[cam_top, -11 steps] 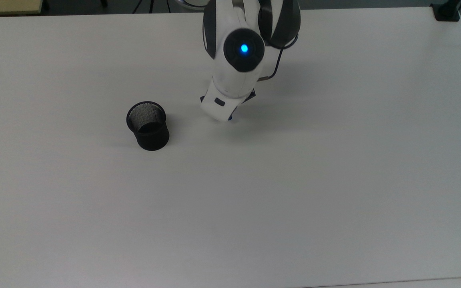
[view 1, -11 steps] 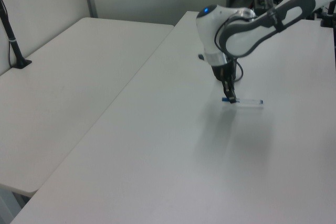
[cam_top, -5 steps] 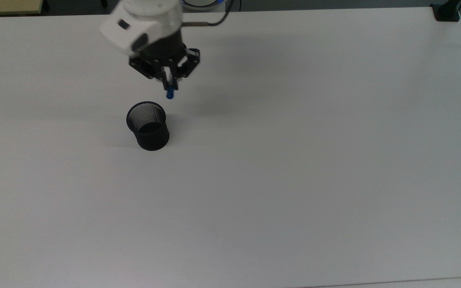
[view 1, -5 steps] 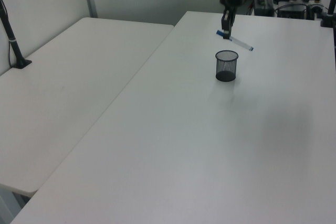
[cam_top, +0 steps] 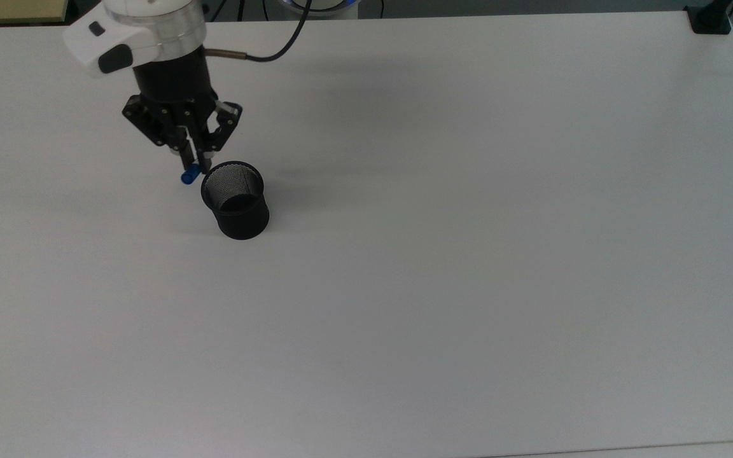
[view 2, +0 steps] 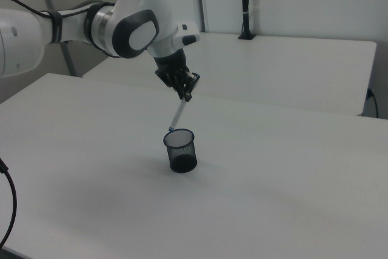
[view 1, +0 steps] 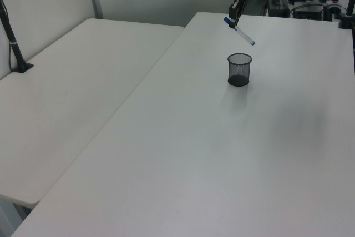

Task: Insert the marker

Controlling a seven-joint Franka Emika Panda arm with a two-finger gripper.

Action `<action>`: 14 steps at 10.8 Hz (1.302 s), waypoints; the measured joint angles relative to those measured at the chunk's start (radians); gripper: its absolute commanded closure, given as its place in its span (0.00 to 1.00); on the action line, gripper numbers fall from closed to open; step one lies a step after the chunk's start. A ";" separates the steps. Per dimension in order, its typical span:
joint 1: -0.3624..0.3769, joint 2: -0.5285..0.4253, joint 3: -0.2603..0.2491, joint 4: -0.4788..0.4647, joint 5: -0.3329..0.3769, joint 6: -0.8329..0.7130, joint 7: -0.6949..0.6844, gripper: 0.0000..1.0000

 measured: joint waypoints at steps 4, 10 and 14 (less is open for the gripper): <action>-0.011 0.061 0.001 -0.022 0.000 0.116 0.002 1.00; 0.008 0.101 0.012 -0.081 0.004 0.200 0.070 0.52; 0.017 0.100 0.012 -0.097 0.005 0.189 0.095 0.00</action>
